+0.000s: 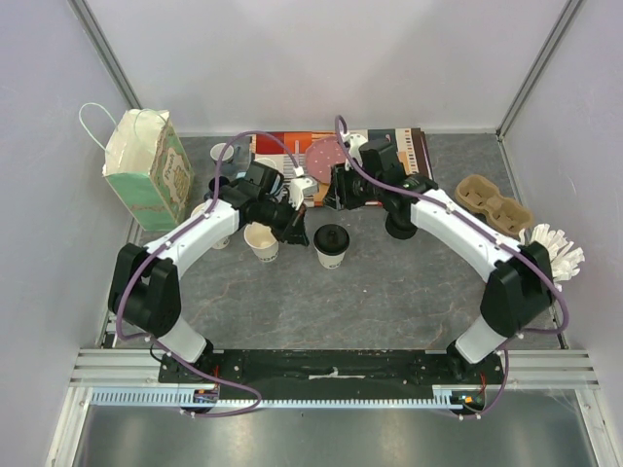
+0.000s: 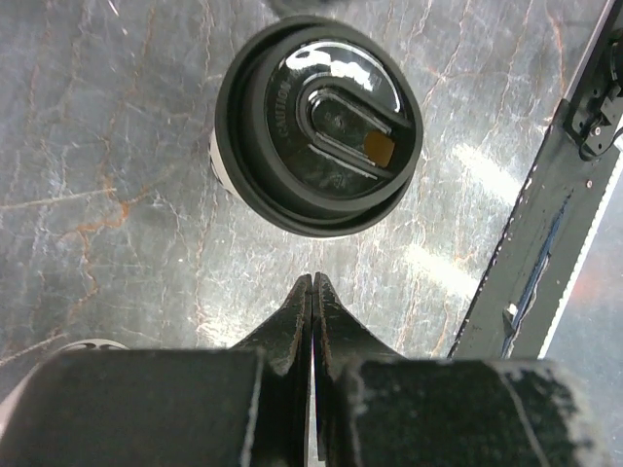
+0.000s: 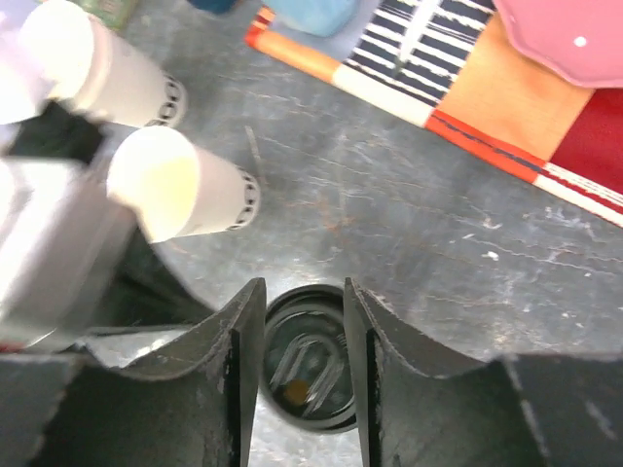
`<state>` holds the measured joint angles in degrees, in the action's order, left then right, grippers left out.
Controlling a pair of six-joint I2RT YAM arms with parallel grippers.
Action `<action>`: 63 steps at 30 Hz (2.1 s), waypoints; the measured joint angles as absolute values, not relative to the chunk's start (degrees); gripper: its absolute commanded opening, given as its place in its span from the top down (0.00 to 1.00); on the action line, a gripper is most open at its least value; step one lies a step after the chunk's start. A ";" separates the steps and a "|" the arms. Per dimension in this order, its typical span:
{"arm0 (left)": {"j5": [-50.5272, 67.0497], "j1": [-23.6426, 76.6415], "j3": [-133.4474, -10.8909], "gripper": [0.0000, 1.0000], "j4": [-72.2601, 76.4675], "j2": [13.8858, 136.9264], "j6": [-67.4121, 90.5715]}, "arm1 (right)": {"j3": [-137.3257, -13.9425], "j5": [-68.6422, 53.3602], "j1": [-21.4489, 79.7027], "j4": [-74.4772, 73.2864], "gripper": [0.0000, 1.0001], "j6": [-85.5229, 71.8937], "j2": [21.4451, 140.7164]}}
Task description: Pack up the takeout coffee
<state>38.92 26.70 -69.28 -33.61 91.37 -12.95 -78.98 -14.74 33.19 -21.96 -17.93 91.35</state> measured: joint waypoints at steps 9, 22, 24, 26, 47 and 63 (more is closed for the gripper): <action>39.16 26.74 -65.54 0.98 -34.00 93.23 -12.95 | -78.72 -11.94 32.01 -24.53 0.58 -18.33 100.88; 40.05 28.32 -67.05 0.97 -31.38 99.18 -12.01 | -67.79 -7.53 31.86 -24.45 0.63 -26.94 91.79; 40.66 28.38 -67.79 0.97 -31.07 100.07 -11.64 | -66.04 -6.57 31.86 -24.43 0.63 -28.77 89.86; 41.04 28.51 -68.49 0.97 -30.89 100.99 -11.33 | -64.36 -5.65 31.86 -24.53 0.62 -30.55 87.88; 41.78 26.59 -73.12 0.97 -31.40 103.39 -10.44 | -68.16 -6.68 41.69 -28.73 1.00 -20.51 77.03; 42.72 25.36 -70.13 0.97 -31.62 100.49 -10.39 | -60.73 -13.13 39.70 -15.38 1.00 -18.33 85.03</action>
